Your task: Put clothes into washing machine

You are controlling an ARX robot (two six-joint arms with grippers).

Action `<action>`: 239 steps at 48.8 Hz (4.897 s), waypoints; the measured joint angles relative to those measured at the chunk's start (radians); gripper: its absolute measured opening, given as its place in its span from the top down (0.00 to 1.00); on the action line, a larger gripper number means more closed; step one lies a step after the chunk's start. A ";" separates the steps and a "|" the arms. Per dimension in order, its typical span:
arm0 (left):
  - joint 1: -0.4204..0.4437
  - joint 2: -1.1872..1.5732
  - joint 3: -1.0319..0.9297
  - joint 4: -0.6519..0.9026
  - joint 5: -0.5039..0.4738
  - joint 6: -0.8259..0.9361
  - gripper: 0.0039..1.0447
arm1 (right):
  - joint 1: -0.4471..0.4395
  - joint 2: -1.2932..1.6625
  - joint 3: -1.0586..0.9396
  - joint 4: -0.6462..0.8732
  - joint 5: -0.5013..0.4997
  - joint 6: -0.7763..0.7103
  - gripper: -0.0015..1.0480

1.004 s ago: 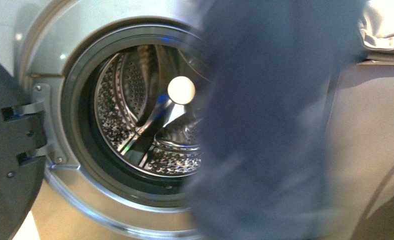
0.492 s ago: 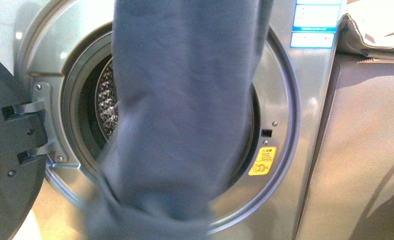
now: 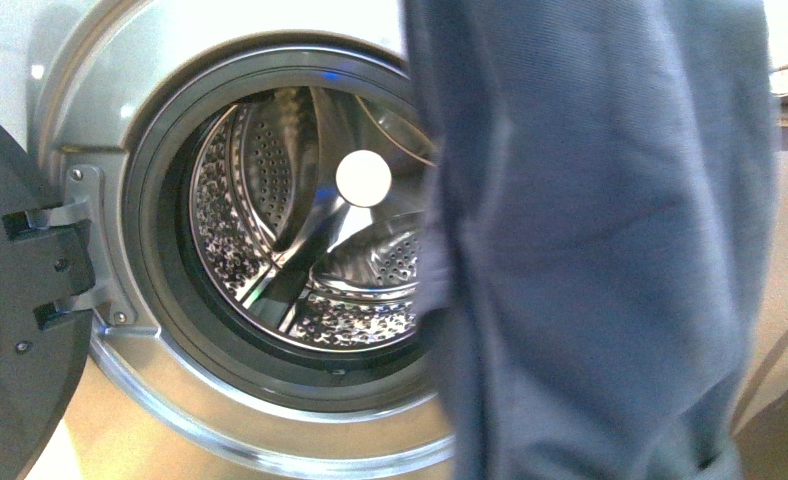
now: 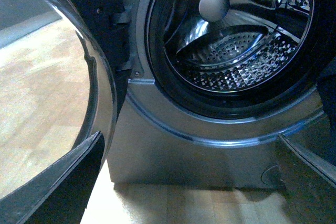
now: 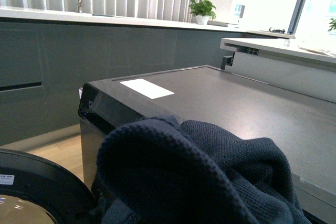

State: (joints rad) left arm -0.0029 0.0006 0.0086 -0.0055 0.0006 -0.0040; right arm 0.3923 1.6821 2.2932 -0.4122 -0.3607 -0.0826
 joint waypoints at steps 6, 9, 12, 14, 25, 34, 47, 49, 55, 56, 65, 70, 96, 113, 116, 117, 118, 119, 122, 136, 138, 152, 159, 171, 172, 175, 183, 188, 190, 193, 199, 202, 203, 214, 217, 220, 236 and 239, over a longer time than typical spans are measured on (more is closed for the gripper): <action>0.040 0.018 -0.001 0.039 0.123 -0.042 0.06 | 0.000 0.000 0.000 0.000 0.000 0.000 0.97; 0.137 0.073 0.000 0.150 0.350 -0.127 0.06 | 0.000 0.000 0.000 0.000 0.000 0.000 0.97; 0.236 0.150 0.003 0.257 0.520 -0.204 0.06 | 0.000 0.000 0.000 0.000 -0.002 0.000 0.97; 0.296 0.220 0.016 0.329 0.615 -0.238 0.06 | 0.000 0.000 0.000 0.000 -0.003 0.000 0.97; 0.338 0.494 0.184 0.541 0.719 -0.282 0.06 | 0.000 0.000 0.001 0.000 -0.001 0.000 0.97; 0.186 0.706 0.378 0.620 0.724 -0.235 0.06 | 0.000 0.000 0.001 0.000 -0.001 0.000 0.97; 0.018 0.981 0.554 0.813 0.809 -0.210 0.06 | 0.000 0.000 0.001 0.000 -0.001 0.000 0.97; 0.009 1.026 0.582 0.833 0.816 -0.209 0.06 | 0.000 0.000 0.001 0.000 -0.001 0.000 0.97; -0.002 1.142 0.657 0.882 0.858 -0.202 0.06 | 0.000 0.000 0.001 0.000 0.000 0.000 0.97; -0.002 1.162 0.669 0.892 0.868 -0.201 0.06 | 0.000 0.000 0.001 0.000 -0.001 0.000 0.97; 0.006 1.314 0.745 0.977 0.974 -0.214 0.06 | 0.000 0.000 0.001 0.000 -0.001 0.000 0.97; 0.009 1.403 0.775 1.088 1.038 -0.263 0.06 | 0.000 0.000 0.001 0.000 0.000 0.000 0.97; -0.149 1.629 0.896 1.027 1.016 -0.176 0.06 | 0.000 0.000 0.001 0.000 -0.001 0.000 0.97; -0.254 1.673 0.946 1.061 0.977 -0.185 0.06 | 0.000 0.000 0.001 0.000 -0.001 0.000 0.97; -0.275 1.673 0.946 1.062 0.980 -0.187 0.06 | 0.000 0.000 0.001 0.000 -0.001 0.000 0.97; -0.289 1.673 0.946 1.063 0.980 -0.188 0.06 | 0.000 0.000 0.001 0.000 -0.001 0.000 0.97; -0.298 1.673 0.946 1.064 0.980 -0.188 0.06 | 0.000 0.000 0.001 0.000 -0.001 0.000 0.97; -0.312 1.673 0.946 1.066 0.980 -0.190 0.06 | 0.000 0.000 0.001 0.000 -0.001 0.000 0.97; -0.338 1.673 0.946 1.075 0.980 -0.197 0.06 | 0.000 0.000 0.001 0.000 0.000 0.000 0.97; -0.452 1.673 0.946 1.163 0.975 -0.273 0.06 | 0.000 0.000 0.002 0.000 0.000 0.000 0.97; -0.463 1.673 0.946 1.179 0.979 -0.287 0.06 | 0.000 0.000 0.002 0.000 0.000 0.000 0.97; -0.545 1.673 0.946 1.168 0.989 -0.312 0.06 | 0.000 0.000 0.002 0.000 0.000 0.000 0.97; -0.603 1.690 0.973 1.085 0.913 -0.237 0.06 | 0.000 0.000 0.002 0.000 0.000 0.000 0.97; -0.651 1.772 1.086 1.011 0.644 -0.140 0.06 | 0.000 0.000 0.002 0.000 0.000 0.000 0.97; -0.653 1.775 1.091 1.006 0.632 -0.133 0.06 | 0.000 0.000 0.002 0.000 0.000 0.000 0.97; -0.660 1.792 1.115 0.977 0.546 -0.114 0.06 | 0.000 0.000 0.002 0.000 0.001 0.000 0.97; -0.671 1.807 1.142 0.924 0.392 -0.070 0.06 | 0.000 0.000 0.002 0.000 0.001 0.000 0.97; -0.677 1.808 1.157 0.850 0.277 -0.071 0.06 | 0.000 0.000 0.002 0.000 0.002 0.000 0.97; -0.682 1.808 1.161 0.814 0.227 -0.057 0.06 | 0.000 0.000 0.002 0.000 0.002 0.000 0.97; -0.686 1.809 1.161 0.801 0.190 -0.049 0.06 | 0.000 0.000 0.002 0.000 0.002 0.000 0.97; -0.690 1.810 1.161 0.747 0.092 -0.019 0.06 | 0.000 0.000 0.002 0.000 0.003 0.000 0.97; -0.691 1.810 1.161 0.740 0.044 -0.016 0.06 | 0.000 0.000 0.002 0.000 0.002 0.000 0.97; -0.692 1.810 1.161 0.736 0.019 -0.009 0.06 | 0.000 0.000 0.002 0.000 0.002 0.000 0.97; -0.696 1.787 1.140 0.728 -0.143 0.021 0.06 | 0.000 0.000 0.002 0.000 0.002 0.000 0.97; -0.695 1.772 1.131 0.728 -0.176 0.019 0.06 | 0.000 0.000 0.002 0.000 0.002 0.000 0.97; -0.693 1.751 1.119 0.737 -0.212 0.019 0.06 | 0.000 0.000 0.002 0.000 0.002 0.000 0.97; -0.669 1.672 1.083 0.712 -0.354 0.026 0.06 | 0.000 0.000 0.002 0.000 0.000 0.000 0.97; -0.665 1.664 1.079 0.699 -0.373 0.035 0.06 | 0.000 0.000 0.002 0.000 0.000 0.000 0.97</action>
State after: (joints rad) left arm -0.6682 1.6646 1.0874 0.6937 -0.3721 0.0311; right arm 0.3923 1.6817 2.2948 -0.4122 -0.3607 -0.0826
